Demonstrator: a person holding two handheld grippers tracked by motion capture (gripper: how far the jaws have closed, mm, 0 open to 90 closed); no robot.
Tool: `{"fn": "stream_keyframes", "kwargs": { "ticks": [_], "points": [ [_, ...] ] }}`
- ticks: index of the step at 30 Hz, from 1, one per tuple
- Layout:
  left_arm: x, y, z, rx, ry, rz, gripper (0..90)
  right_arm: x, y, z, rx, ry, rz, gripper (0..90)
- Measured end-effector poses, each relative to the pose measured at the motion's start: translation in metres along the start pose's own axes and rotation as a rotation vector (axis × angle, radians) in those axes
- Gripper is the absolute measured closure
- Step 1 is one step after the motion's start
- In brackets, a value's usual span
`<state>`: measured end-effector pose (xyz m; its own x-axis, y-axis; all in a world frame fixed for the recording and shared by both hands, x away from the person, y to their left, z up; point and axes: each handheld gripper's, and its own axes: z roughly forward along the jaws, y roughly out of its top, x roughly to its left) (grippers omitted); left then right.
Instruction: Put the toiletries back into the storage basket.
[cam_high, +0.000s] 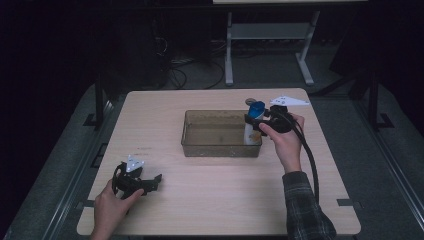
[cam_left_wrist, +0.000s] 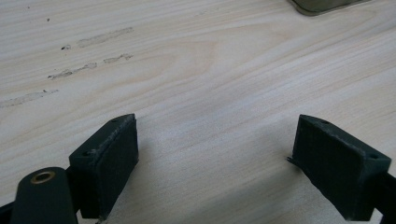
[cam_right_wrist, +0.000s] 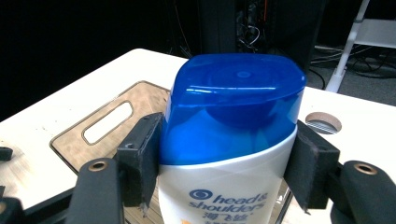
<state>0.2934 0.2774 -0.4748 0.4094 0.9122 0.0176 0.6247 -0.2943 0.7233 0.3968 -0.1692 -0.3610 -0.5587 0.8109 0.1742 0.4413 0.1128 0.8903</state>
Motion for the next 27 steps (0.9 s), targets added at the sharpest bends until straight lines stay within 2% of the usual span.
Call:
{"fn": "stream_keyframes", "kwargs": {
  "ticks": [8, 16, 27],
  "points": [
    [0.000, 0.000, 0.000, 0.000, -0.001, -0.002, 13.2, -0.001, -0.011, 0.004, 0.036, -0.004, 0.003, 35.5],
    [0.000, 0.000, 0.000, 0.000, 0.000, -0.002, 13.2, 0.001, -0.013, 0.006, 0.062, -0.015, -0.019, 35.5],
    [0.000, 0.000, 0.000, 0.000, -0.001, -0.002, 13.2, 0.001, -0.021, 0.008, 0.089, -0.015, -0.017, 35.4]
  ]
}}
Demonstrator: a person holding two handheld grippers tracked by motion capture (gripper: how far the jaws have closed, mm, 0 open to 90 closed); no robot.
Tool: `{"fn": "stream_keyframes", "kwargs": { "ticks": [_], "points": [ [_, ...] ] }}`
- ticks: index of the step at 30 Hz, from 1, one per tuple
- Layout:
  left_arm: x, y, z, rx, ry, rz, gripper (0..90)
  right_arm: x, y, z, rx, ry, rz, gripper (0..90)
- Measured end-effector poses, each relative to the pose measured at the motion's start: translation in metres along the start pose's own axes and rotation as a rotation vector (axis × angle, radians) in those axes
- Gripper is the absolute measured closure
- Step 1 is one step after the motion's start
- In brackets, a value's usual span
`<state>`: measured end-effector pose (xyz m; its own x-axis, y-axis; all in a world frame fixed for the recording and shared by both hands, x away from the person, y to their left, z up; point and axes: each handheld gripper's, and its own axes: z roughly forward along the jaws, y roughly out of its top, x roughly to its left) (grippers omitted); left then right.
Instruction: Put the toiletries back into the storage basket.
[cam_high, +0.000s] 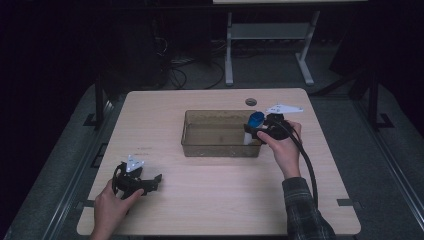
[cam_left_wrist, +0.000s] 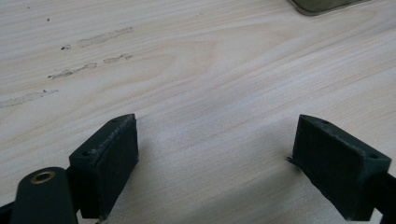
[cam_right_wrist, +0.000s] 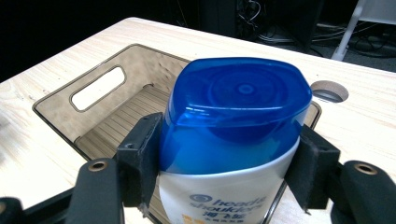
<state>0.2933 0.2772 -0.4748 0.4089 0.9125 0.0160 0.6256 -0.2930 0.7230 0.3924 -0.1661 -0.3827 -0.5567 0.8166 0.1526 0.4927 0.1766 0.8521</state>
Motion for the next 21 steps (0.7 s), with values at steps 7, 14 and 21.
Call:
{"fn": "stream_keyframes", "kwargs": {
  "ticks": [7, 14, 21],
  "points": [
    [0.0000, 0.0000, 0.0000, 0.000, 0.000, 0.000, 13.2, -0.0003, -0.0003, -0.0009, 0.007, 0.024, 0.000, 34.2],
    [0.0000, 0.0000, 0.0000, 0.000, -0.001, 0.000, 13.2, 0.0008, -0.0025, -0.0014, -0.010, 0.035, 0.010, 23.4],
    [-0.0001, 0.0000, 0.0000, 0.000, 0.000, 0.000, 13.2, 0.0015, -0.0036, -0.0055, 0.014, 0.049, 0.013, 21.4]
  ]
}}
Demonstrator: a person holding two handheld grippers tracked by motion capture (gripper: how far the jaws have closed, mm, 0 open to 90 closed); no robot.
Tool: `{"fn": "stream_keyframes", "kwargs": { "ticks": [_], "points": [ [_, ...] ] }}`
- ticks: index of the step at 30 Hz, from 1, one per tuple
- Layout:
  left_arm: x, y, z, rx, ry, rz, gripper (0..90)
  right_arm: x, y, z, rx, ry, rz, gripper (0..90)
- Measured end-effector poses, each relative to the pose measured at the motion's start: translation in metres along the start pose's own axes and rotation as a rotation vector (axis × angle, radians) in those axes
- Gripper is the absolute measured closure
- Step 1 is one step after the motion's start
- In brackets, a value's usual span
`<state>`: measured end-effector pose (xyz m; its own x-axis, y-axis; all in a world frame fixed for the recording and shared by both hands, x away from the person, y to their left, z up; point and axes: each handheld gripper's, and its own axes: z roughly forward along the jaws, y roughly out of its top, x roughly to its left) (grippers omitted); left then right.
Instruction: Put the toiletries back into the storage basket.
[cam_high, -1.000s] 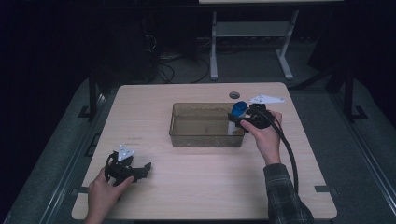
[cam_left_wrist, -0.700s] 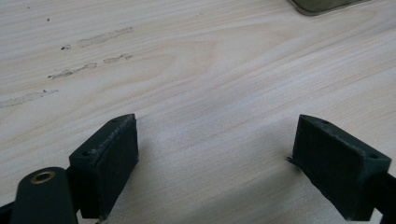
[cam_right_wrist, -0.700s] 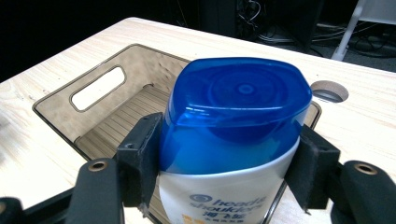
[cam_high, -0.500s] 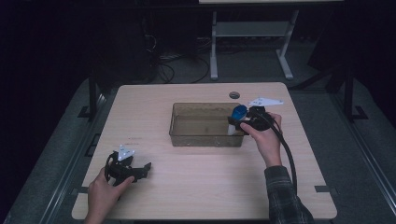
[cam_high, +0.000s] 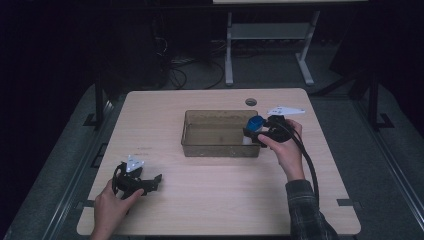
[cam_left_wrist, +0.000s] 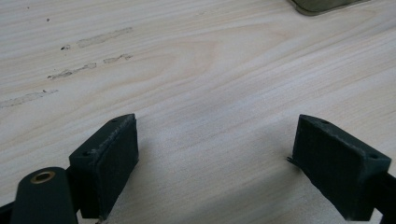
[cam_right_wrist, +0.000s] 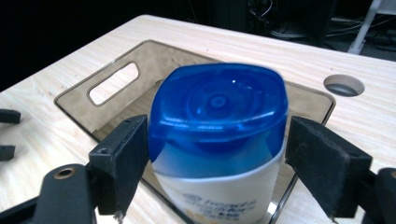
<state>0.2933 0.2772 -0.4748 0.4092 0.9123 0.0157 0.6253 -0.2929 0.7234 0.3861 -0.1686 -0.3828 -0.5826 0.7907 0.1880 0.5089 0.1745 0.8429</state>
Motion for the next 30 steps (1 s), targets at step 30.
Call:
{"fn": "stream_keyframes", "kwargs": {
  "ticks": [30],
  "points": [
    [0.000, 0.000, 0.000, -0.007, 0.000, -0.002, 13.2, -0.006, -0.047, -0.036, 0.030, -0.068, -0.011, 24.1]
  ]
}}
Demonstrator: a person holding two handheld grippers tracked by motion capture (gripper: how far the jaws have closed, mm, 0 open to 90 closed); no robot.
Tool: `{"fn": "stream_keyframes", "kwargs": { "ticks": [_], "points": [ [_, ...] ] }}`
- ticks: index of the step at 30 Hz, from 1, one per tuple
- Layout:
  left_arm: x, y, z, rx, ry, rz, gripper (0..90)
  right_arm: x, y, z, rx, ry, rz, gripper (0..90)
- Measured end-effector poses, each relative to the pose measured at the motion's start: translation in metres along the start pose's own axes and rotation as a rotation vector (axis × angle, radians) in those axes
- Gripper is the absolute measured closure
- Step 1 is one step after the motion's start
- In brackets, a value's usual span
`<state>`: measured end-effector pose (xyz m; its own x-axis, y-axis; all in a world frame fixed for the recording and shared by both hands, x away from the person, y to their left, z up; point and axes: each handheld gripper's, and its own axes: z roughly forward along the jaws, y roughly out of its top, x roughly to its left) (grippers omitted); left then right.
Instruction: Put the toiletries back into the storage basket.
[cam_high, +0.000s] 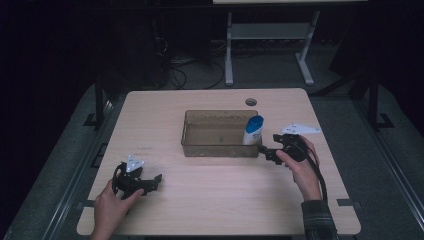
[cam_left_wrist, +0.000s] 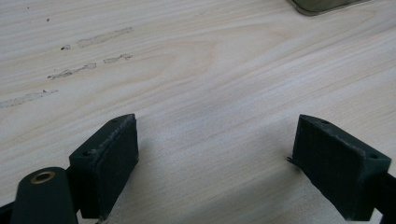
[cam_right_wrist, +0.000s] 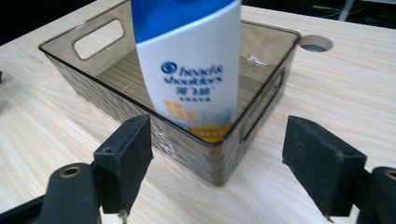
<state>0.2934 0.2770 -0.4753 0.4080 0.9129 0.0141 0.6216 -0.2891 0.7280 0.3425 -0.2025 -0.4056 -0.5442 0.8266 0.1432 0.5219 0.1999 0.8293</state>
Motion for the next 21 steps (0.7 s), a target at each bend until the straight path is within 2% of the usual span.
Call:
{"fn": "stream_keyframes", "kwargs": {
  "ticks": [3, 12, 21],
  "points": [
    [0.000, 0.000, 0.000, 0.000, 0.000, -0.001, 13.2, 0.000, -0.005, -0.005, -0.004, 0.005, 0.014, 24.1],
    [0.000, 0.000, 0.000, -0.001, -0.001, -0.001, 13.2, 0.000, -0.019, -0.021, -0.007, -0.011, 0.004, 24.1],
    [0.000, 0.000, 0.000, -0.001, 0.000, -0.001, 13.2, 0.000, -0.035, -0.030, 0.014, -0.026, 0.006, 24.0]
  ]
}}
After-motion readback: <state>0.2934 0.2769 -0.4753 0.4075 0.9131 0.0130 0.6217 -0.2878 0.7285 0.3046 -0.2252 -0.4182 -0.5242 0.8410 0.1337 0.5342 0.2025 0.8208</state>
